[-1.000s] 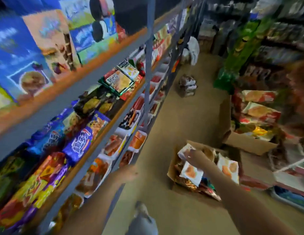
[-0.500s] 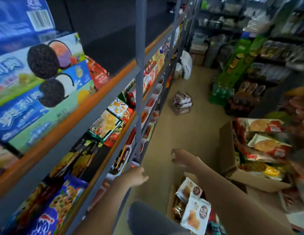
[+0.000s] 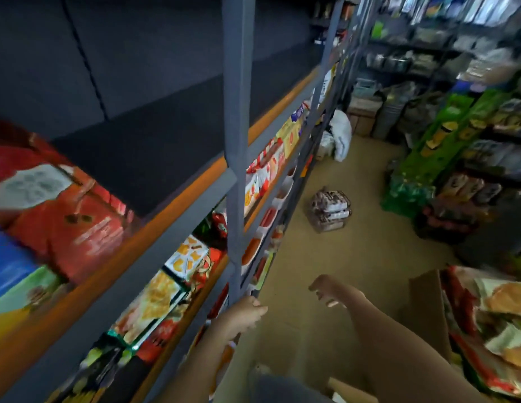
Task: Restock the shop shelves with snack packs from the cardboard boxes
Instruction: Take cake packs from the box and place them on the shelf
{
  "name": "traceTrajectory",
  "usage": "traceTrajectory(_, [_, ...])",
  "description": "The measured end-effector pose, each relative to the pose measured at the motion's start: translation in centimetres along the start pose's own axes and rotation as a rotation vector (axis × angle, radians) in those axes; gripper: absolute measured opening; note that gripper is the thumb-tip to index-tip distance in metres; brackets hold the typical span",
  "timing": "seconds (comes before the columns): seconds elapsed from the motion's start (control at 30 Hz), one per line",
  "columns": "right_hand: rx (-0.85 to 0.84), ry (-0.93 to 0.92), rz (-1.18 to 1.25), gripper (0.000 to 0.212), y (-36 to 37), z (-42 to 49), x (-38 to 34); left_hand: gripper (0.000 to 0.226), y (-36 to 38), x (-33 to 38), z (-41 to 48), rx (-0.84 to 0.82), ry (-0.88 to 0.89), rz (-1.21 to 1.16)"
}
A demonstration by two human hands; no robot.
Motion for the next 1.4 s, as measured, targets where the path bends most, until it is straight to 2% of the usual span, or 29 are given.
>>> traceTrajectory(0.1, [0.01,0.026,-0.024,0.012,-4.5,3.3,-0.3,0.021,-0.9,4.3,3.5,0.02,0.003,-0.053])
traceTrajectory(0.23, [0.086,0.051,0.089,0.007,-9.7,5.8,-1.7,0.024,-1.5,7.8,6.3,0.033,0.004,-0.169])
traceTrajectory(0.33, [0.094,0.082,0.204,0.011,-11.2,6.9,-1.0,0.029,-1.7,8.9,7.5,0.047,-0.025,-0.267])
traceTrajectory(0.53, [0.058,0.113,0.32,0.012,-12.2,9.9,2.1,0.018,0.0,12.0,10.7,-0.036,-0.171,-0.564])
traceTrajectory(0.67, [0.028,0.148,0.349,0.014,-14.3,13.4,3.9,0.018,1.0,14.0,14.1,-0.053,-0.243,-0.564])
traceTrajectory(0.83, [-0.049,0.164,0.349,0.017,-19.4,20.5,5.5,0.022,1.2,17.9,21.6,0.029,-0.302,-0.588])
traceTrajectory(0.97, [-0.064,0.158,0.312,0.019,-27.5,27.2,7.1,0.033,1.7,22.9,30.0,0.103,-0.33,-0.649])
traceTrajectory(1.07, [-0.059,0.143,0.313,0.015,-35.2,31.3,8.5,0.022,2.3,27.7,34.3,0.159,-0.349,-0.667])
traceTrajectory(1.13, [-0.046,0.16,0.378,0.012,-40.2,33.4,9.1,0.01,3.0,31.2,36.5,0.177,-0.356,-0.685])
traceTrajectory(1.27, [0.0,0.159,0.548,0.01,-48.9,38.3,8.1,0.023,3.5,38.1,42.9,0.165,-0.325,-0.787])
traceTrajectory(1.4, [-0.024,0.14,0.643,0.017,-54.8,45.6,6.2,0.02,3.3,43.9,50.9,0.188,-0.31,-0.893])
Point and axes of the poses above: each hand's wrist, its own z-axis towards the middle knuckle, its own y-axis out of the palm, x = y × z, the point moved 9 cm from there along z, towards the middle knuckle, and after that the axes turned 1 degree about y, right-handed, at the moved point
